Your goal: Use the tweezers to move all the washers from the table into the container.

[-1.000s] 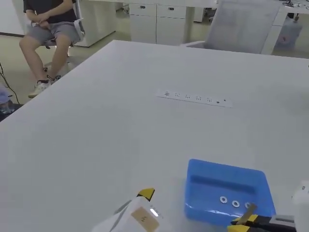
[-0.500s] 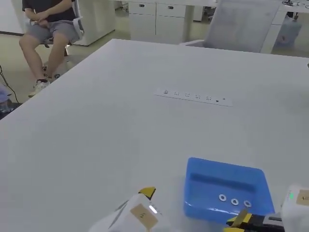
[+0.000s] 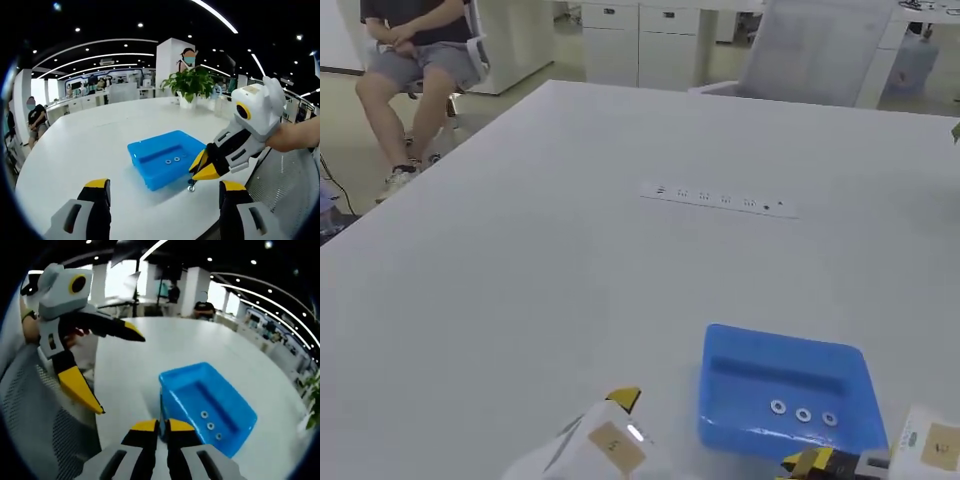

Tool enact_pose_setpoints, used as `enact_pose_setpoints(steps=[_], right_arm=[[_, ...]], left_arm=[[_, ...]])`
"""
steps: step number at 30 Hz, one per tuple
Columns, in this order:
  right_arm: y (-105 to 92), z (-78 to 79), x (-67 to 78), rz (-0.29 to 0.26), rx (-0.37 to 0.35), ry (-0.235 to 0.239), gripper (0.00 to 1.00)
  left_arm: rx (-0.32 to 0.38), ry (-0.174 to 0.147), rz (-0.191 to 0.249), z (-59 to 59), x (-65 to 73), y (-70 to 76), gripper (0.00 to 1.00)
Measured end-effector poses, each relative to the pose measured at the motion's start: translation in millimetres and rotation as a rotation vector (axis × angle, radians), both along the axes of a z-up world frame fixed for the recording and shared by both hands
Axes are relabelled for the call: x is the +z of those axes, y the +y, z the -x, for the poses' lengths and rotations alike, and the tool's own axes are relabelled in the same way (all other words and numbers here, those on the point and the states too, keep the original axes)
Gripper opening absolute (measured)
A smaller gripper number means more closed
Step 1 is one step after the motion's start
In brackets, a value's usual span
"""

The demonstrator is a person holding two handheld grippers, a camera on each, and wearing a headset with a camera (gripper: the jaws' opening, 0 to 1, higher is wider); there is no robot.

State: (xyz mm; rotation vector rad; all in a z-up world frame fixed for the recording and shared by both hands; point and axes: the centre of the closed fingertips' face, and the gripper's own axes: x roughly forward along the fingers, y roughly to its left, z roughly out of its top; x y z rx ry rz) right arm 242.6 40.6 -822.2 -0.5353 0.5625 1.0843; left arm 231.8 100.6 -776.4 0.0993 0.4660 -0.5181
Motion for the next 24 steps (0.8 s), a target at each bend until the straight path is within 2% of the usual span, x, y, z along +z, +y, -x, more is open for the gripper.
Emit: enact_pose_setpoints(steps=[5,9,11,17,24], right_arm=[[-1.8,0.4,2.5,0.020,-0.012,-0.028,0.03],[-0.7,1.6,8.8,0.009,-0.009,-0.030,0.03],[-1.4,1.8,7.4,0.003,-0.013,-0.027,0.03],[1.8,3.6,26.6,-0.029,-0.017,-0.040,0.03],[6.9,0.2,53.3,-0.075,-0.022,-0.079,0.03]], left_arm=[[-0.006,0.004,-0.003,0.2,-1.0,-1.0,0.91],[-0.002,0.006,-0.001,0.0,-1.3,-0.4,0.91],[-0.003,0.006,-0.003,0.0,-1.5,-0.3,0.91],[-0.002,0.009,-0.001,0.2,-1.8,-0.5,0.91],[-0.004,0.010,-0.005,0.6,-2.2,-0.5,0.91]])
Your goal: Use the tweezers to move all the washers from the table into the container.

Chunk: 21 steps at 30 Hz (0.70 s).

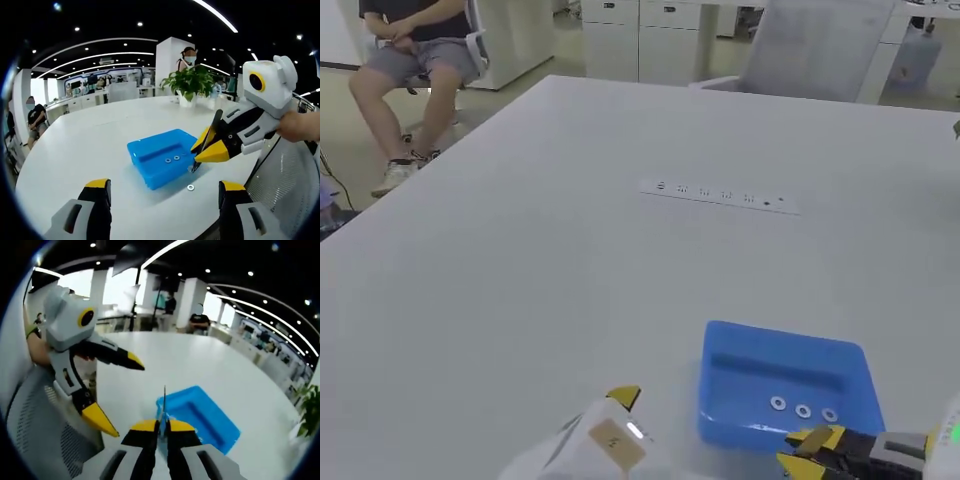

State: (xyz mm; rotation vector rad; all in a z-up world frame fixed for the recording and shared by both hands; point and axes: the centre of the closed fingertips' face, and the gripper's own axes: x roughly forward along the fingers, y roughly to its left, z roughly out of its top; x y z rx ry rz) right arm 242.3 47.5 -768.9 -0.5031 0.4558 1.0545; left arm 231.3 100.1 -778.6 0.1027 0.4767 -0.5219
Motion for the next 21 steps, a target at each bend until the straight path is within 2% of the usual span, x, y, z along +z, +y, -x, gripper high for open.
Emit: enact_pose_setpoints(steps=[5,6,8,12,14,15,17,21], right_arm=[[4.2,-4.1,15.4,-0.023,-0.001,-0.025,0.03],[5.6,-5.6,20.7,-0.045,-0.011,-0.019,0.03],[8.0,-8.7,31.6,-0.073,-0.019,-0.036,0.03],[11.3,-15.3,44.1,-0.100,-0.022,-0.056,0.03],[13.0,-19.5,47.7,-0.128,-0.031,-0.046,0.03],[15.4,-22.6,51.0,-0.174,-0.048,-0.027,0.03],[17.0,-27.6,54.6,-0.226,-0.070,0.000,0.03],[14.3,-38.2,54.8,-0.223,-0.088,0.001,0.03]], left_arm=[[-0.003,0.003,-0.001,0.5,-0.7,-0.3,0.90],[-0.003,0.005,-0.001,0.6,-1.1,-0.2,0.91],[-0.002,0.003,-0.002,0.5,-0.9,0.0,0.90],[-0.004,0.005,-0.001,0.8,-1.1,-0.1,0.90],[-0.005,0.005,-0.004,0.9,-1.3,0.0,0.90],[-0.005,0.004,-0.004,0.9,-1.3,0.0,0.90],[-0.005,0.007,-0.004,1.0,-1.8,0.1,0.90],[-0.001,0.010,-0.004,0.9,-2.6,1.0,0.90]])
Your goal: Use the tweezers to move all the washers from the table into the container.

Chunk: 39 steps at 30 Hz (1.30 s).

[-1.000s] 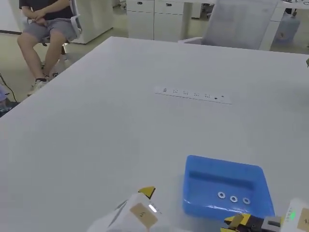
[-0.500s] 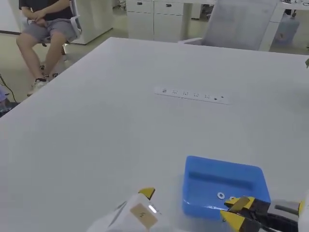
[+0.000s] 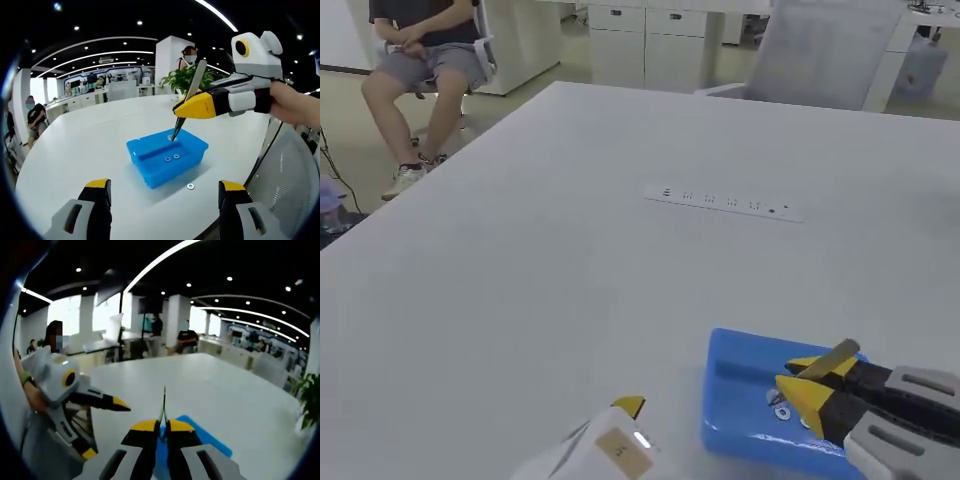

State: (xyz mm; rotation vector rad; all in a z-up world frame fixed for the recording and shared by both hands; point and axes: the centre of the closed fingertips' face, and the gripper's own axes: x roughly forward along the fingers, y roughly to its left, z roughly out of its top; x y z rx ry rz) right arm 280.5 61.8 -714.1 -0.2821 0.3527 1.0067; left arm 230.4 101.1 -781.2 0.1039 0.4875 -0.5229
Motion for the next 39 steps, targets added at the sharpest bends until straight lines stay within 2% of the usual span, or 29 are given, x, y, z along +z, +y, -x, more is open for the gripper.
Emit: enact_pose_setpoints(steps=[4,6,7,11,12,14,17,19,20,26,27,33,37,39], right_arm=[[-0.9,-9.2,0.9,-0.047,-0.034,0.048,0.03],[-3.3,-14.8,-1.2,-0.059,-0.060,0.089,0.03],[-2.5,-14.9,-3.9,-0.066,-0.060,0.132,0.03],[-4.1,-23.8,-9.6,-0.082,-0.078,0.200,0.03],[-4.3,-26.6,-10.3,-0.084,-0.079,0.203,0.03],[-4.8,-30.5,-15.4,-0.082,-0.084,0.241,0.03],[-4.8,-35.2,-31.3,-0.064,-0.089,0.324,0.03],[-3.8,-39.4,-35.7,-0.073,-0.094,0.341,0.03],[-1.4,-37.5,-39.1,-0.090,-0.094,0.390,0.03],[1.7,-48.2,-49.9,-0.109,-0.122,0.435,0.03],[3.1,-47.2,-51.9,-0.112,-0.128,0.455,0.03],[1.4,-51.8,-64.9,-0.107,-0.165,0.490,0.03],[1.6,-55.5,-76.2,-0.148,-0.192,0.557,0.04],[0.2,-57.5,-82.7,-0.124,-0.203,0.561,0.04]], left_arm=[[-0.001,0.002,0.002,0.2,-0.2,-0.3,0.90],[-0.004,0.002,-0.001,0.3,-0.6,-0.6,0.90],[-0.004,0.003,-0.001,0.4,-0.8,-0.8,0.90],[-0.004,0.009,-0.002,0.7,-2.0,-0.7,0.90],[-0.004,0.010,-0.002,0.7,-2.3,-0.6,0.90],[-0.004,0.012,-0.001,0.8,-2.9,-0.6,0.90],[-0.006,0.015,-0.001,0.9,-3.4,-0.7,0.90],[-0.007,0.016,-0.001,1.2,-3.7,-0.9,0.90],[-0.007,0.018,-0.003,1.3,-4.0,-0.8,0.90],[-0.002,0.020,-0.006,1.5,-4.7,0.6,0.90],[-0.003,0.022,-0.006,1.7,-4.9,0.4,0.90],[0.000,0.021,-0.009,1.8,-4.7,0.9,0.89],[-0.004,0.024,-0.011,2.2,-5.2,0.5,0.89],[-0.007,0.024,-0.010,2.3,-4.9,-0.2,0.89]])
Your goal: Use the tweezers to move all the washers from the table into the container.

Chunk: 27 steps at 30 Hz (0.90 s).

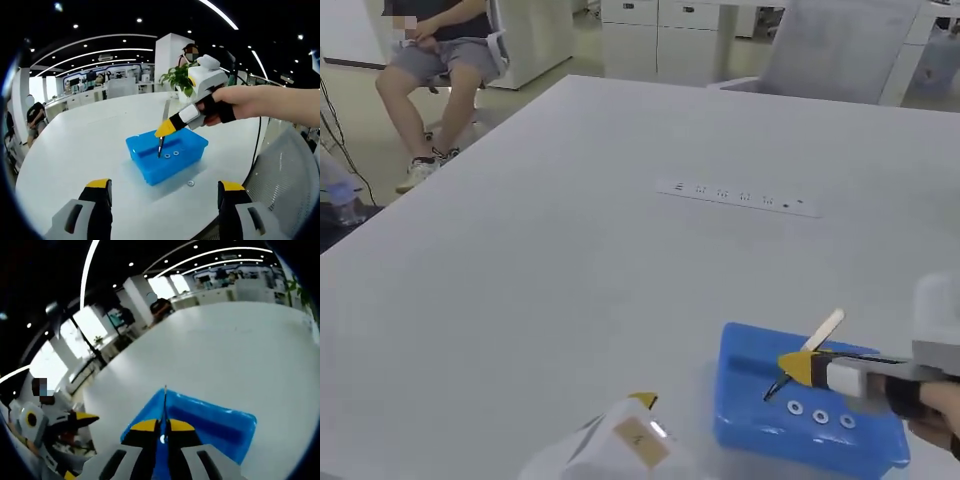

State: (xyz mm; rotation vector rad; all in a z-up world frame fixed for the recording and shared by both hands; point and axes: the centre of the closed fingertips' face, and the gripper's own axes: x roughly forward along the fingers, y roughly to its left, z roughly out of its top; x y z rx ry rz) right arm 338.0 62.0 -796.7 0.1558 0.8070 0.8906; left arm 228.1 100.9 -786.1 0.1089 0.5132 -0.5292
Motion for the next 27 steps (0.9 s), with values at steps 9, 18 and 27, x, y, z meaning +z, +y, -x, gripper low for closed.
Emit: enact_pose_setpoints(steps=[9,18,27], right_arm=[[0.2,-4.2,-10.9,0.056,0.002,-0.013,0.04],[-1.8,-3.3,-17.8,0.082,0.024,-0.061,0.04],[-4.6,-5.5,-17.6,0.107,0.076,-0.159,0.04]], left_arm=[[-0.003,0.006,-0.002,-0.1,-1.0,-0.2,0.89],[-0.007,0.012,-0.005,-0.1,-2.5,-0.1,0.88],[-0.010,0.016,-0.009,0.5,-3.6,-0.2,0.88]])
